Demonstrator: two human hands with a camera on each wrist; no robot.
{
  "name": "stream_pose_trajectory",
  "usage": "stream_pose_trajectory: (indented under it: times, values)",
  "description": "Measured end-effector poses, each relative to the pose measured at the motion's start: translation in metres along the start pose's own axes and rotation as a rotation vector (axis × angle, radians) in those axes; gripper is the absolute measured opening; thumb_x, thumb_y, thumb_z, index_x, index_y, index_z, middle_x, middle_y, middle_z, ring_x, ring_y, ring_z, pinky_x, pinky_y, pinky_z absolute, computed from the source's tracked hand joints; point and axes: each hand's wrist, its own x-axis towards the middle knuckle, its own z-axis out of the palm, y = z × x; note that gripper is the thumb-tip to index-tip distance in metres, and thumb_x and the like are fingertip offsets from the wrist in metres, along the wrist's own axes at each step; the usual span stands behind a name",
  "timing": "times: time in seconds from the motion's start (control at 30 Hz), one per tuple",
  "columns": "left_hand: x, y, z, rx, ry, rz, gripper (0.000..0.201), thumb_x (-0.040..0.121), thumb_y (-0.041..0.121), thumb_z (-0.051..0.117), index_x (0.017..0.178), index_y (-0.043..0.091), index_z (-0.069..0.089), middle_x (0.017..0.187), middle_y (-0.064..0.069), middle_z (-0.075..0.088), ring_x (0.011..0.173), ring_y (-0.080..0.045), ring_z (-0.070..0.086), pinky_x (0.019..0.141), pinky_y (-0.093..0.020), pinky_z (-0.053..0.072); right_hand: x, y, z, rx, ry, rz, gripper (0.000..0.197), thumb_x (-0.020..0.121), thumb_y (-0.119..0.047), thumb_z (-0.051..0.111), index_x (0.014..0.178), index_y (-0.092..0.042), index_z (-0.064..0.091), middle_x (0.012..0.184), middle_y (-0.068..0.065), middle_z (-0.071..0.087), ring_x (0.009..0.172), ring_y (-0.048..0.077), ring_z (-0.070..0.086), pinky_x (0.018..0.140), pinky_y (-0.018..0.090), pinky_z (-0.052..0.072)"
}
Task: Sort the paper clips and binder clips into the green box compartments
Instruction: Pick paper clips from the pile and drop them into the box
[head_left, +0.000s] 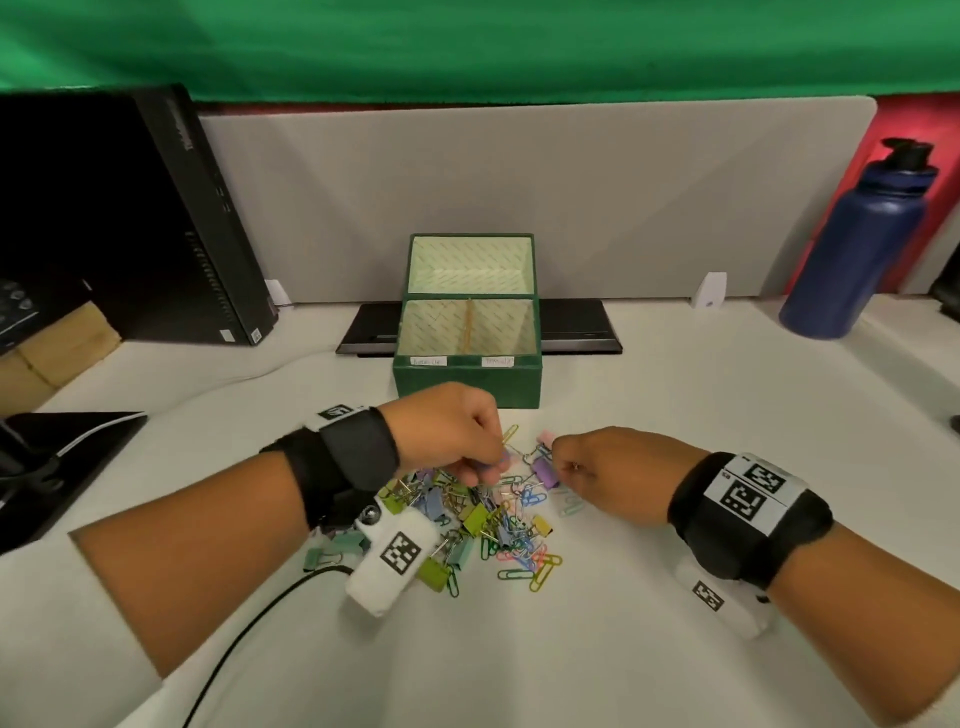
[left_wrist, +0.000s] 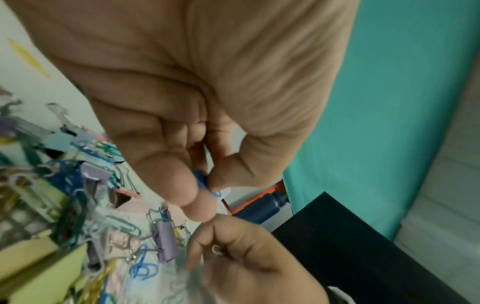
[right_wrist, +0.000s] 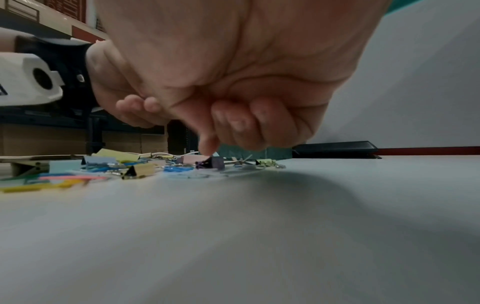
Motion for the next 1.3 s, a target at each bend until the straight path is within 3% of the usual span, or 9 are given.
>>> stream_pose_trajectory:
  times: [0.17, 0.3, 0.37, 0.5, 0.63, 0.97, 1.1, 1.2, 1.3]
  values:
    - [-0.015, -0.016, -0.005, -0.350, -0.090, -0.088, 0.023, 0.092, -0.007, 0.055, 0.111, 0.005, 0.061, 0.080, -0.012, 0.066, 0.059, -0.016, 0.059, 0.052, -0.023, 0.054, -0.001, -0.001, 0.003, -0.012, -0.055, 0.003, 0.010, 0.092, -0.036, 0.057, 0.094, -0.027, 0.061, 0.096, -0.006, 0.063, 0.087, 0.016, 0.058, 0.074, 0.029, 0.047]
    - [-0.023, -0.024, 0.003, -0.471, -0.126, -0.111, 0.025, 0.090, -0.004, 0.043, 0.093, 0.004, 0.067, 0.077, -0.011, 0.060, 0.060, -0.016, 0.054, 0.050, -0.024, 0.049, -0.002, -0.002, 0.006, -0.018, -0.056, 0.001, 0.010, 0.091, -0.031, 0.053, 0.082, -0.028, 0.055, 0.090, -0.006, 0.063, 0.082, 0.017, 0.058, 0.073, 0.030, 0.048]
    - [-0.028, -0.021, 0.009, -0.302, -0.140, -0.071, 0.018, 0.087, 0.002, 0.050, 0.084, 0.010, 0.066, 0.072, -0.004, 0.061, 0.057, -0.013, 0.054, 0.052, -0.023, 0.045, -0.002, -0.002, 0.005, 0.000, -0.027, 0.006, 0.014, 0.091, -0.029, 0.051, 0.077, -0.029, 0.046, 0.085, -0.004, 0.059, 0.078, 0.020, 0.055, 0.068, 0.031, 0.045]
    - [-0.045, -0.008, 0.026, 0.775, -0.211, 0.226, 0.012, 0.092, 0.030, 0.060, 0.099, 0.030, 0.069, 0.073, 0.030, 0.059, 0.070, 0.011, 0.054, 0.066, -0.007, 0.037, -0.001, -0.004, 0.001, 0.085, 0.038, 0.018, 0.008, 0.097, -0.025, 0.046, 0.092, -0.022, 0.041, 0.078, 0.001, 0.053, 0.068, 0.019, 0.047, 0.063, 0.033, 0.039]
    - [-0.046, -0.010, 0.050, 1.196, -0.243, 0.372, 0.034, 0.098, 0.042, 0.049, 0.129, 0.032, 0.057, 0.120, 0.007, 0.060, 0.110, -0.018, 0.058, 0.085, -0.032, 0.047, -0.001, -0.005, -0.001, 0.096, 0.011, 0.005, 0.014, 0.101, -0.017, 0.038, 0.108, -0.028, 0.045, 0.084, -0.010, 0.051, 0.069, 0.007, 0.047, 0.060, 0.024, 0.036]
    - [-0.037, -0.019, 0.059, 1.102, -0.179, 0.447, 0.016, 0.098, 0.029, 0.048, 0.087, 0.023, 0.058, 0.094, 0.010, 0.044, 0.072, -0.012, 0.043, 0.056, -0.025, 0.030, -0.006, -0.010, -0.005, 0.034, 0.045, -0.061, 0.036, 0.094, -0.041, 0.055, 0.063, -0.033, 0.039, 0.065, -0.008, 0.043, 0.063, 0.009, 0.043, 0.055, 0.022, 0.029]
    - [-0.039, -0.029, 0.045, 0.998, -0.140, 0.419, 0.014, 0.095, 0.027, 0.050, 0.091, 0.023, 0.063, 0.098, 0.007, 0.052, 0.078, -0.014, 0.052, 0.068, -0.032, 0.048, -0.005, -0.010, -0.001, -0.029, 0.099, -0.151, 0.009, 0.094, -0.046, 0.059, 0.100, -0.041, 0.064, 0.074, -0.021, 0.054, 0.070, 0.003, 0.051, 0.060, 0.018, 0.035]
    - [-0.039, -0.031, 0.043, 1.019, -0.117, 0.368, 0.021, 0.096, 0.035, 0.049, 0.097, 0.024, 0.067, 0.099, 0.006, 0.060, 0.087, -0.017, 0.058, 0.078, -0.036, 0.052, 0.001, -0.009, 0.002, -0.042, 0.040, -0.182, 0.030, 0.097, -0.043, 0.057, 0.126, -0.048, 0.063, 0.113, -0.026, 0.066, 0.097, 0.005, 0.060, 0.081, 0.018, 0.042]
    - [-0.036, -0.022, 0.055, 1.151, -0.085, 0.331, 0.038, 0.098, 0.049, 0.044, 0.092, 0.020, 0.067, 0.091, 0.002, 0.061, 0.084, -0.022, 0.059, 0.071, -0.036, 0.050, 0.004, -0.008, 0.003, -0.025, 0.039, -0.168, 0.027, 0.095, -0.040, 0.061, 0.121, -0.045, 0.066, 0.095, -0.029, 0.061, 0.091, 0.007, 0.055, 0.073, 0.016, 0.040]
